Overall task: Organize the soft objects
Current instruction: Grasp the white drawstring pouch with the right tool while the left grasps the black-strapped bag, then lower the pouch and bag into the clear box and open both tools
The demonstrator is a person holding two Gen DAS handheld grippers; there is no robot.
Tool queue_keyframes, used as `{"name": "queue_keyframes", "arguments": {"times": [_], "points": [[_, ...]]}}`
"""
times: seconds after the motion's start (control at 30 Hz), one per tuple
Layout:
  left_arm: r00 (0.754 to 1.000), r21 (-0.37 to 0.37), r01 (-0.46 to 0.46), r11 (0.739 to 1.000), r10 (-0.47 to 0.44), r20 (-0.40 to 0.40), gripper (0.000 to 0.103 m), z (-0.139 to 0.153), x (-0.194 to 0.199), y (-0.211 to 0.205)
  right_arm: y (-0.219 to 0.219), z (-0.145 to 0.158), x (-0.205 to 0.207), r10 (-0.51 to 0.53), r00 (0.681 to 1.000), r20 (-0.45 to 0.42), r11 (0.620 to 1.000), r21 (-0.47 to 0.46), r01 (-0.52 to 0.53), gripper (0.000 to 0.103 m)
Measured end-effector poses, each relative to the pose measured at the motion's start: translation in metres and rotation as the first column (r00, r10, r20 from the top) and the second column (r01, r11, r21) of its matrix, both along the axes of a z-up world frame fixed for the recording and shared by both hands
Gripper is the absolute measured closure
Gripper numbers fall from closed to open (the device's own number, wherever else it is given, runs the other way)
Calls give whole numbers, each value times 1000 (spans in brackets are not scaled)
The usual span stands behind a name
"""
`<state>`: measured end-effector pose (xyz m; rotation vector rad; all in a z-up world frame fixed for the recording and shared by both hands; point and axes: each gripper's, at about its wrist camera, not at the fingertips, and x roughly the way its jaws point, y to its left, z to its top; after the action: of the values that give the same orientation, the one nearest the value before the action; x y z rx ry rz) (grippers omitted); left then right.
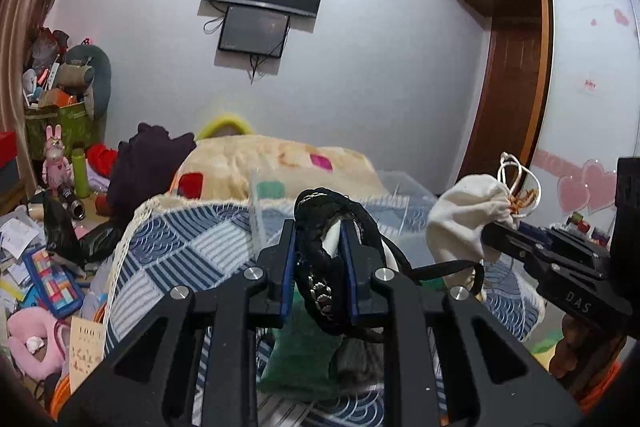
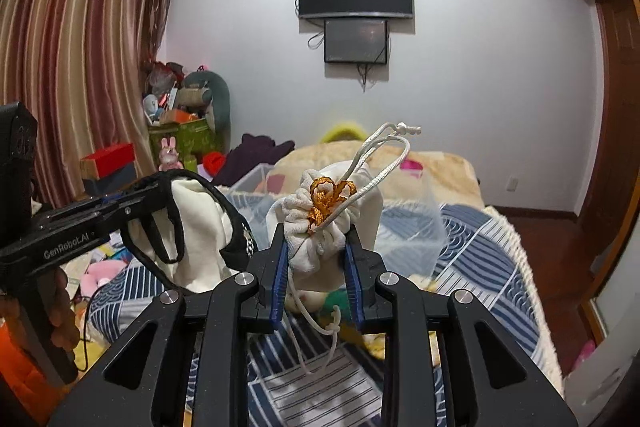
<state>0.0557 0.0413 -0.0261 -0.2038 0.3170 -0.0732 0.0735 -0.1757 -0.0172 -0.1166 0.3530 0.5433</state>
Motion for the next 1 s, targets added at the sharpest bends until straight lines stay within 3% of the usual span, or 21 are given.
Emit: {"name": "queue_keyframes", "arguments": {"times": [0.23, 0.6, 0.83, 1.0], "points": [[999, 1, -37, 999, 37, 34, 83, 18, 19, 5, -4, 17, 11, -43, 998, 42, 999, 4, 43, 80], [994, 4, -96, 995, 96, -49, 83, 14, 71, 12, 5, 21, 41, -103, 993, 51, 994, -22, 104, 80], [984, 19, -126, 992, 128, -126, 83, -6, 106, 13, 18, 2, 68, -106, 994, -21, 992, -74, 104, 80], [976, 60, -88, 994, 98, -193, 83, -20, 120, 2, 23, -14, 81, -95, 991, -96, 989, -120, 83, 80]]}}
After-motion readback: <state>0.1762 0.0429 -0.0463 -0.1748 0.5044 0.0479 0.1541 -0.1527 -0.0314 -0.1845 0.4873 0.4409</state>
